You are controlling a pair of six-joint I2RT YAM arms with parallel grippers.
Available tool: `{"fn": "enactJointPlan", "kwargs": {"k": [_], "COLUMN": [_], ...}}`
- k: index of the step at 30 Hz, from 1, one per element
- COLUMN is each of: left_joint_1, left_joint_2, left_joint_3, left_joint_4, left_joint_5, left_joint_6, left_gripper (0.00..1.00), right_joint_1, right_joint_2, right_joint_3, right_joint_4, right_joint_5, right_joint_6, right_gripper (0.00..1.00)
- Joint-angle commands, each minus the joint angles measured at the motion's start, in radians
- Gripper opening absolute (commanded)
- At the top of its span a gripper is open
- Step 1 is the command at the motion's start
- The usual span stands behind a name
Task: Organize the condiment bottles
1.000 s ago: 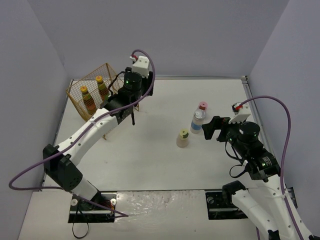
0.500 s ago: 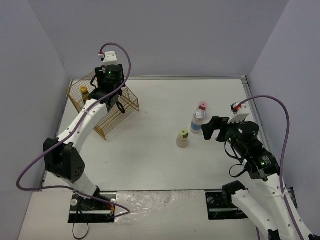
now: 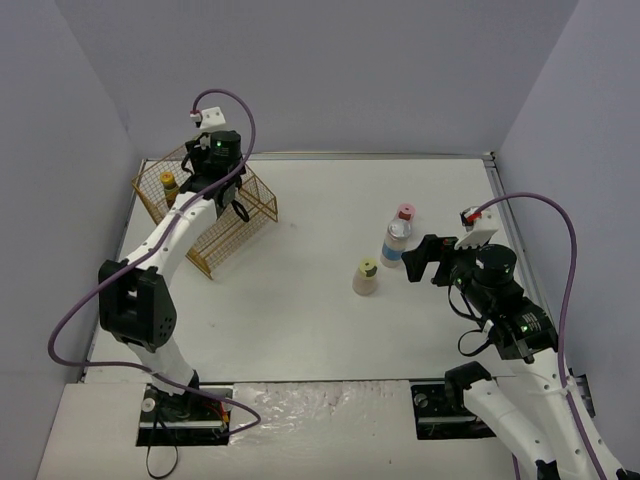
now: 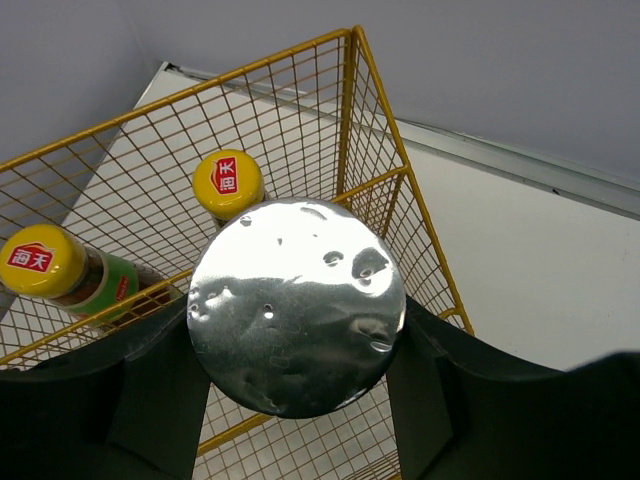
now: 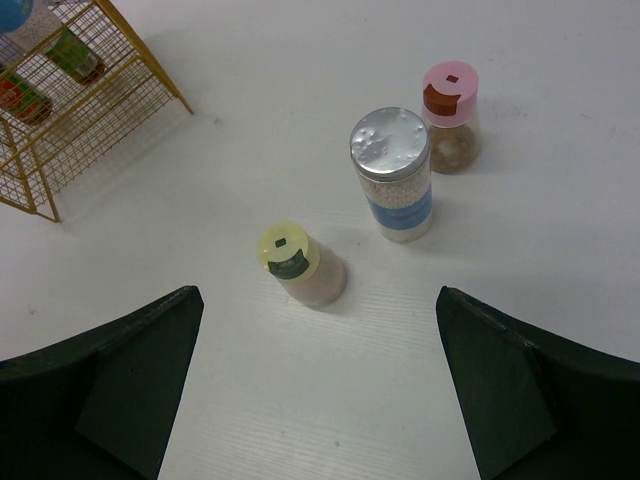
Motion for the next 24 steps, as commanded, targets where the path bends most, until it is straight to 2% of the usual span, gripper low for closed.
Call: {"fn": "enactJointPlan", "kwargs": {"k": [1, 3, 5, 6, 10, 13, 18, 24], "left_joint_1": [0.013, 0.015, 0.017, 0.018, 0.026, 0.03, 0.038, 0.04], "left_joint_2": [0.002, 0.017, 0.031, 0.044, 0.077, 0.096, 0.102, 0.078], "left_joint_3": [0.064, 0.064, 0.064, 0.064, 0.076, 0.081, 0.078, 0.083], "left_joint_4": [0.089, 0.078, 0.069, 0.059, 0.024, 0.009, -0.014, -0.054], "left_joint_5": [-0.014, -0.012, -0.011, -0.01, 0.014, 0.029, 0.045, 0.076], "left_joint_6": [-0.053, -0.065, -0.076, -0.086, -0.111, -0.121, -0.133, -0.135], "left_gripper": [0.06, 0.1, 0.18, 0.26, 0.42, 0.47, 0.65, 0.81], "right_joint_1": [0.01, 0.01, 0.009, 0.01, 0.01, 0.009, 0.01, 0.009], "right_joint_2": [0.007, 0.008, 0.01, 0.012, 0.015, 0.019, 0.038, 0.095], "right_joint_3": [-0.001, -0.001, 0.0, 0.0, 0.008, 0.008, 0.012, 0.032], "right_joint_4": [0.057, 0.057, 0.057, 0.057, 0.057, 0.059, 0.057, 0.057], "right_joint_5": [-0.007, -0.006, -0.004, 0.001, 0.004, 0.011, 0.025, 0.077], "right_joint_6": [-0.004, -0.003, -0.001, -0.001, 0.004, 0.005, 0.015, 0.03], "right_gripper": [1.0, 1.0, 1.0, 1.0, 1.0, 1.0, 1.0, 1.0]}}
